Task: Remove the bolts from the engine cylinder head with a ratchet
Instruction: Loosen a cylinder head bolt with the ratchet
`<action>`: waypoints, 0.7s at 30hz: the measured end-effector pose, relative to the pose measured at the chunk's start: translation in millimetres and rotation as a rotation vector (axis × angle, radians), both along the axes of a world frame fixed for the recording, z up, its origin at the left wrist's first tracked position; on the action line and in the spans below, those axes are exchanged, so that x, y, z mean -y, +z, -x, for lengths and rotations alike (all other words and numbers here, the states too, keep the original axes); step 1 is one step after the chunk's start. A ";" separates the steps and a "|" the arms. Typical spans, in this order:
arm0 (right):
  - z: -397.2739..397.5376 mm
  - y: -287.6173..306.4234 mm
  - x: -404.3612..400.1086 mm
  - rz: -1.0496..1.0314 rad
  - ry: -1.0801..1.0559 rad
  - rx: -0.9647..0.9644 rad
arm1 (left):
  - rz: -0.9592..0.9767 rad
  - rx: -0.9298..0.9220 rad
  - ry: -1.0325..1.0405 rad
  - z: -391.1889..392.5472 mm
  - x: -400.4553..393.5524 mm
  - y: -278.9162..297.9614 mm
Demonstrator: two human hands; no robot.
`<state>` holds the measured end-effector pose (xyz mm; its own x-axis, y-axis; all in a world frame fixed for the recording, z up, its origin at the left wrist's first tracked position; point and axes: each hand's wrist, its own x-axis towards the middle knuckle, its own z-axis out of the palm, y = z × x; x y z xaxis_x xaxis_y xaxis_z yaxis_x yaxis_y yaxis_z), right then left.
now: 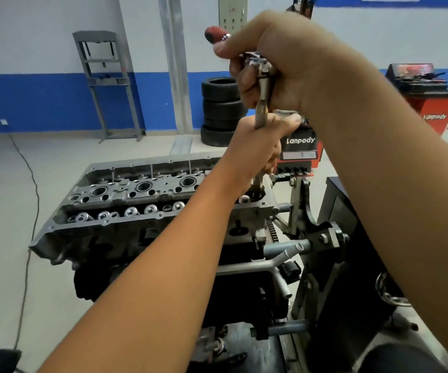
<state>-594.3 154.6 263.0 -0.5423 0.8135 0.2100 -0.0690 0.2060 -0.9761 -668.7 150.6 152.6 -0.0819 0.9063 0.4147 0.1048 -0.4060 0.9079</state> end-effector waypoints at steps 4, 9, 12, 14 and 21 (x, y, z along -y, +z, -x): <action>19.2 -5.2 0.9 -0.109 -0.264 -0.056 | -0.081 0.103 -0.089 9.0 -4.1 9.5; -2.3 11.2 -14.8 -0.073 0.303 0.242 | -0.002 0.029 -0.354 17.1 -11.4 12.5; -6.8 12.8 -15.7 -0.076 0.443 0.261 | 0.063 0.004 -0.446 21.8 -14.1 14.6; -0.6 7.7 -13.5 -0.034 0.310 0.123 | 0.070 0.026 -0.399 21.1 -16.0 12.9; 15.2 -1.2 -23.2 -0.061 -0.335 -0.172 | 0.048 0.025 -0.291 17.6 -21.3 13.3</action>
